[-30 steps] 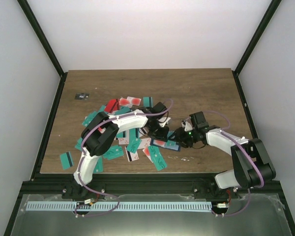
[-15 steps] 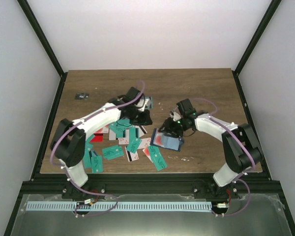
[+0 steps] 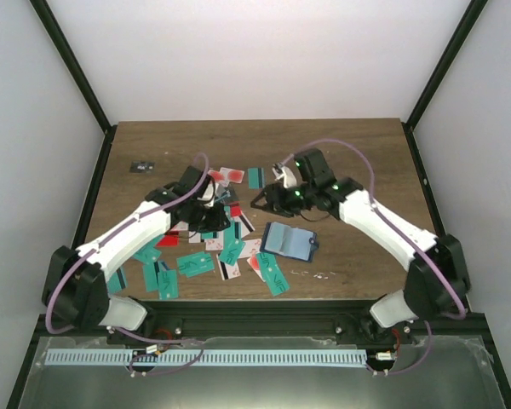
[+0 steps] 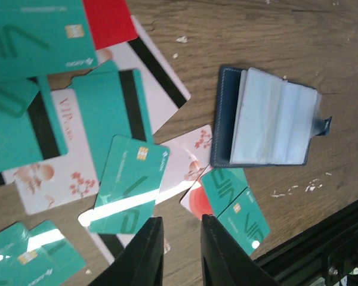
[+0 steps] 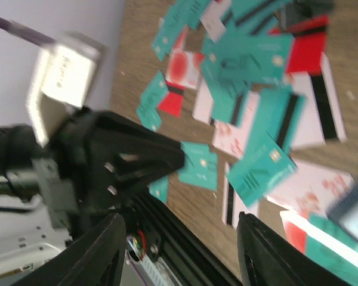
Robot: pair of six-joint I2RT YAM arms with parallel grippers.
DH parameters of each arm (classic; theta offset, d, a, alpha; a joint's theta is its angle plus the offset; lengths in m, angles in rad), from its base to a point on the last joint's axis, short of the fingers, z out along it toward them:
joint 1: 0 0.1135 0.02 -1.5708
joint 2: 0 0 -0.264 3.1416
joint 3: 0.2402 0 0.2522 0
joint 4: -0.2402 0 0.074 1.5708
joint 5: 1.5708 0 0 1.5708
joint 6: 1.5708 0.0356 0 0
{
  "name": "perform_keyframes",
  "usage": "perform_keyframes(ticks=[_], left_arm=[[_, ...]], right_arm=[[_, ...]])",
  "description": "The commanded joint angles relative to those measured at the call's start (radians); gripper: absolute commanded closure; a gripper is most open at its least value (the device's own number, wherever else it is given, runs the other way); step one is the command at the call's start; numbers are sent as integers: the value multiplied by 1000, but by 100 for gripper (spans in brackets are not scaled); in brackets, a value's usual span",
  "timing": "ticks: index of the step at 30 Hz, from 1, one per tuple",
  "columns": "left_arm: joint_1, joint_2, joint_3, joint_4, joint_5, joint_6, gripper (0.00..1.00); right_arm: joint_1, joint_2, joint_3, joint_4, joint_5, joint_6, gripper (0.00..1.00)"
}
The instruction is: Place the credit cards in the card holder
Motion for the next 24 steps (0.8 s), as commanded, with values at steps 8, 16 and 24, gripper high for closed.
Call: perform_keyframes(ticks=[8,16,24], left_arm=[[-22,-197,-220,-19,-72,-173,70],[-175,-198,-328,103,-97,-346,69],[-339,-103,-399,292,-83,-485,70]], right_arm=[[-1,-342,-459,-88,191,30,44],[30,-321,-612,-20,214,22,47],[97,-163,-617,79,232,6,51]])
